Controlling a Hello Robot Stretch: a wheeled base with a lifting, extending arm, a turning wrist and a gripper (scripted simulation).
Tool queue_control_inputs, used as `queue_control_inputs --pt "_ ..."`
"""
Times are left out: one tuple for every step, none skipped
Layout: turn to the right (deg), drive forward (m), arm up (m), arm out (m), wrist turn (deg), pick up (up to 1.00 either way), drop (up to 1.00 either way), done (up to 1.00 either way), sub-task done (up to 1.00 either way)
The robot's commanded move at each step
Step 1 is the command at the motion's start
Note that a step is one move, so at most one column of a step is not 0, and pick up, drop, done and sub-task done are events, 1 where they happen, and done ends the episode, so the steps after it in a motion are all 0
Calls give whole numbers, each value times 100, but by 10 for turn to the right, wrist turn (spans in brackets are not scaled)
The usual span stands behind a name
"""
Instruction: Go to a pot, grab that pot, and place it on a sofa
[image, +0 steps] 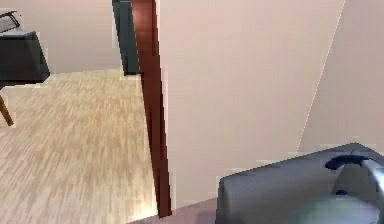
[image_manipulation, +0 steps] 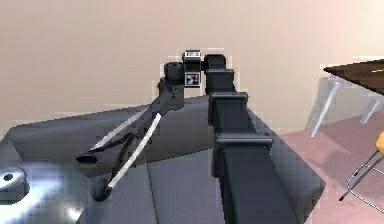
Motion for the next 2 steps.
queue_control_inputs --pt "0 0 0 0 450 0 0 0 0" --pt "0 0 0 0 450 0 0 0 0"
